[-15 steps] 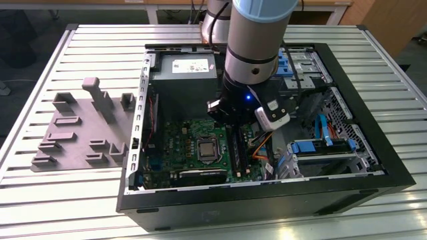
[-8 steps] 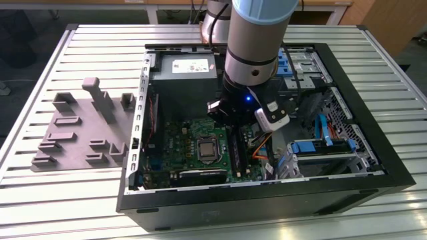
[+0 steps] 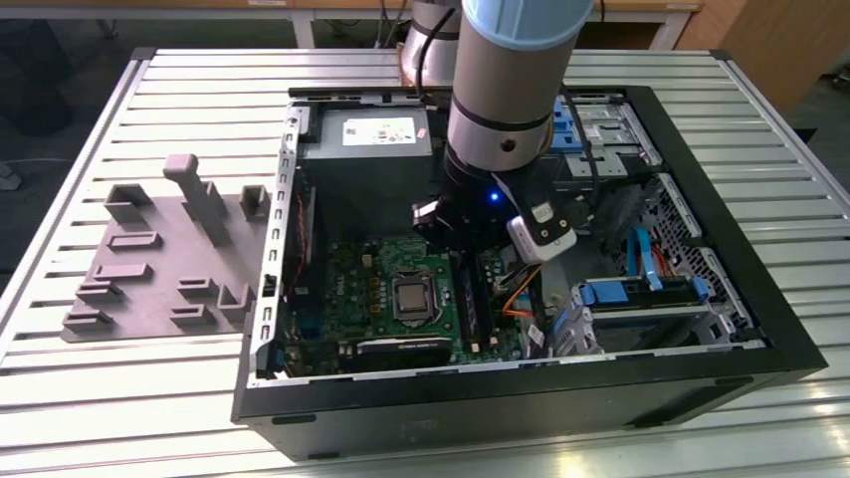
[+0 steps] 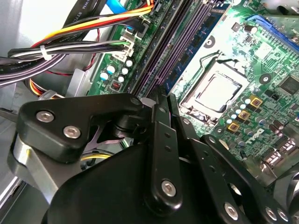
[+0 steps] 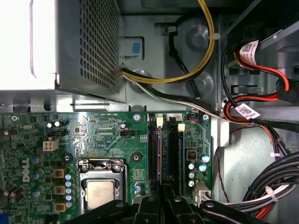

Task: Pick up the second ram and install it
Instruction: 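Insert the second ram into the second slot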

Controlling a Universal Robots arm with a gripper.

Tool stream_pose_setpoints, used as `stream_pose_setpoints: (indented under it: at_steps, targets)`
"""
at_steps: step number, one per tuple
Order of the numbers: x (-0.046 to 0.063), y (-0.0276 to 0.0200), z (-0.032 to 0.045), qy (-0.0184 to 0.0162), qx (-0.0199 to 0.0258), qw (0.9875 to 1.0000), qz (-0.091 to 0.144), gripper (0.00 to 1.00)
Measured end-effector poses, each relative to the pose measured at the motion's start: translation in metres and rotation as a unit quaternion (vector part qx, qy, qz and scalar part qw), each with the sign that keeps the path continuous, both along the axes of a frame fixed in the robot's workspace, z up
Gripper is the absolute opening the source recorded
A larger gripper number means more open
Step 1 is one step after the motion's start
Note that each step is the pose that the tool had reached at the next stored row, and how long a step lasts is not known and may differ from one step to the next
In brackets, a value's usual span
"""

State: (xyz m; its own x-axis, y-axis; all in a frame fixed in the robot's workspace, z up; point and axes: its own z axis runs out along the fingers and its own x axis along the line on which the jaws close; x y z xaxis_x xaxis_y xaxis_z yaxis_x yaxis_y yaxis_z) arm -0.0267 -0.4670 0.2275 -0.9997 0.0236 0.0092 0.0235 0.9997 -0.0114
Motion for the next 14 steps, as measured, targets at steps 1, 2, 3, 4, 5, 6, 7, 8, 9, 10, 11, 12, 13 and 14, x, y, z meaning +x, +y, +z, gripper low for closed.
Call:
stream_pose_setpoints:
  at_steps: [1,2,3,4,5,6,7,8,9,10,11,12,13,14]
  targets:
    - [0.0001,0.0000,-0.0003,0.0000,0.0000,1.0000,0.001,0.14]
    - [0.0001,0.0000,-0.0006,0.0000,0.0000,1.0000,0.004,0.14]
    - [0.0001,0.0000,-0.0010,0.0000,0.0001,1.0000,0.005,0.14]
    - [0.0001,0.0000,-0.0013,0.0000,0.0000,1.0000,0.006,0.14]
    - [0.0002,0.0000,-0.0016,0.0000,0.0000,1.0000,0.006,0.14]
    - [0.0005,0.0000,-0.0020,0.0000,0.0000,1.0000,0.006,0.14]
    - [0.0010,0.0000,-0.0025,0.0000,0.0000,1.0000,0.006,0.14]
    - [0.0012,0.0000,-0.0029,0.0001,0.0000,1.0000,0.006,0.14]
    - [0.0016,0.0000,-0.0034,0.0001,0.0000,1.0000,0.006,0.14]
    - [0.0018,0.0000,-0.0039,0.0002,0.0000,1.0000,0.006,0.14]
    - [0.0017,-0.0001,-0.0042,0.0002,0.0000,1.0000,0.006,0.14]
    - [0.0017,-0.0002,-0.0044,0.0002,0.0000,1.0000,0.006,0.14]
    - [0.0017,-0.0003,-0.0049,0.0002,0.0000,1.0000,0.006,0.14]
    - [0.0018,-0.0003,-0.0054,0.0002,0.0000,1.0000,0.006,0.14]
